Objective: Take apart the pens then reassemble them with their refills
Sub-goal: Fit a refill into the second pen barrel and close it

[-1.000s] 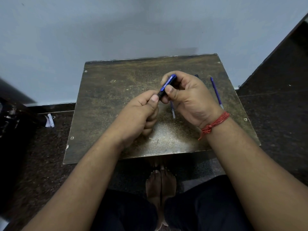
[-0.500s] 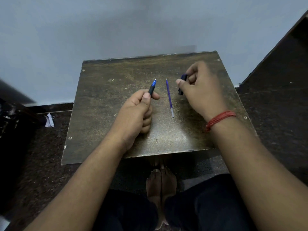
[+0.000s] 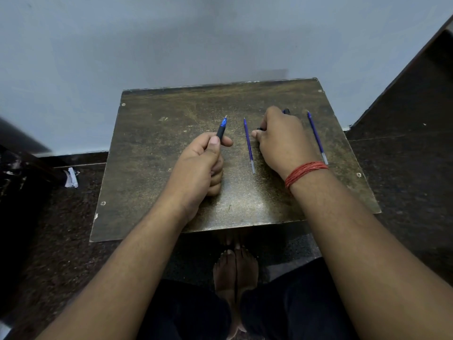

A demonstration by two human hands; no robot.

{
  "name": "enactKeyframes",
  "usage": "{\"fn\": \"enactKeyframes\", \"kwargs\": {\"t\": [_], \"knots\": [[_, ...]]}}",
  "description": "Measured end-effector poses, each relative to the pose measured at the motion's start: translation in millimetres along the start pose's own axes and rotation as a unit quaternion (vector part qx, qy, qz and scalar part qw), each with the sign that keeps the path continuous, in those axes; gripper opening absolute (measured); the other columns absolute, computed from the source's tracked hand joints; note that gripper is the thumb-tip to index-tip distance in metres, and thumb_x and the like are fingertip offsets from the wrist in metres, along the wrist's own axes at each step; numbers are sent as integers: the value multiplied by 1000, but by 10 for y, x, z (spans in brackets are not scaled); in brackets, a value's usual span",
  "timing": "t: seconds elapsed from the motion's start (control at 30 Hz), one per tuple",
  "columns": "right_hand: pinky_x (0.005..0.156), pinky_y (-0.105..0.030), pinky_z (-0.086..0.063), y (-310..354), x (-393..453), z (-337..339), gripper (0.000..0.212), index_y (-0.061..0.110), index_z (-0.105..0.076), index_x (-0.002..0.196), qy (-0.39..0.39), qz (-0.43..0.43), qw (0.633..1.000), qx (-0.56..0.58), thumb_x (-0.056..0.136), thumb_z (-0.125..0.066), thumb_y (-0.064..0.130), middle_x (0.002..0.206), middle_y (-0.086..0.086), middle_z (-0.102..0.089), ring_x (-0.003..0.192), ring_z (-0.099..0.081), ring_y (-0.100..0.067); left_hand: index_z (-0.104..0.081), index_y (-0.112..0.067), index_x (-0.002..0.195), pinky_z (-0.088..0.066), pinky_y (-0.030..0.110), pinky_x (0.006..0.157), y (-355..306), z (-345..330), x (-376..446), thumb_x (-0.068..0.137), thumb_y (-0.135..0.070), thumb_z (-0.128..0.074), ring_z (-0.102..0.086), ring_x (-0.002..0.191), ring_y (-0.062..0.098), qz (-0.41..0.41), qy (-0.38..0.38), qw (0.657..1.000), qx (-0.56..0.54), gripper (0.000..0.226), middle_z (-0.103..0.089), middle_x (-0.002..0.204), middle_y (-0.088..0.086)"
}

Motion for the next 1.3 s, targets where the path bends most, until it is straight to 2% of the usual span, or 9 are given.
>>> {"fn": "enactKeyframes", "kwargs": {"t": [0.13,0.37,0.53,0.63,0.7,0.83,0.97,1.1,1.3], "knots": [[70,-33,-44,-13,8,-1,10,11,-54,101,-1,-4,1000,-14,99,-59,19,75,3,-42,79,-54,-21,-58,-16,102,-19,15,39,3,2,2,107,-28,-36,-18,40,6,-1,-1,1000,4,26,-28,53,-6],[68,-29,-35,-43,8,67,9,9,-56,97,-6,-4,999,-38,101,-55,18,80,-1,-47,71,-45,-17,-58,-16,102,-19,16,39,7,13,11,107,-28,-36,-18,41,7,-3,-2,1000,3,25,-28,53,-6],[58,-26,-36,90,-63,265,20,15,-56,87,-95,46,989,108,100,-55,31,76,4,-58,68,-53,-12,-58,-14,103,-19,17,39,19,6,6,107,-29,-36,-19,42,7,4,-2,1000,-3,27,-30,54,-5],[61,-30,-49,189,-129,35,30,18,-61,86,-3,29,970,243,96,-58,46,74,3,-69,67,-62,-15,-59,-12,104,-19,16,38,10,-20,-1,108,-27,-33,-21,40,6,6,1,1000,-18,30,-32,54,-3],[61,-28,-48,279,-155,-127,31,16,-65,85,44,36,961,272,92,-64,46,73,5,-70,65,-62,-11,-55,-12,95,-17,15,39,6,-50,-7,108,-25,-33,-21,39,6,6,5,1000,-25,29,-34,53,-1],[58,-23,-44,310,-143,-187,28,5,-67,81,50,47,930,360,90,-73,30,66,2,-61,57,-53,-3,-53,-10,90,-18,17,39,3,-40,-7,107,-25,-36,-21,42,8,4,-4,1000,-6,29,-38,54,0],[57,-27,-42,258,-144,-207,17,7,-69,81,64,40,889,451,91,-71,20,65,-2,-61,62,-53,-15,-53,-9,93,-19,16,39,-3,-64,-10,107,-26,-38,-22,42,6,-4,-5,1000,14,27,-30,53,-2],[51,-23,-42,310,-139,-243,13,8,-65,80,93,43,850,516,94,-65,7,62,-3,-62,53,-53,-17,-51,-11,87,-17,12,39,-7,-109,-8,107,-26,-36,-16,41,5,1,19,999,-30,29,-24,52,-3],[59,-25,-46,352,-123,-304,15,4,-67,94,164,48,790,588,98,-53,3,72,-12,-58,55,-51,-18,-53,-10,85,-18,11,37,8,-136,-17,106,-31,-36,-16,39,3,28,36,993,-107,34,-27,50,-6]]}}
Point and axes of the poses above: each hand's wrist, its own x-axis towards the middle knuckle, its own z-axis out of the back of the hand, y = z × x, the point moved 8 cm from there along x, towards the middle knuckle
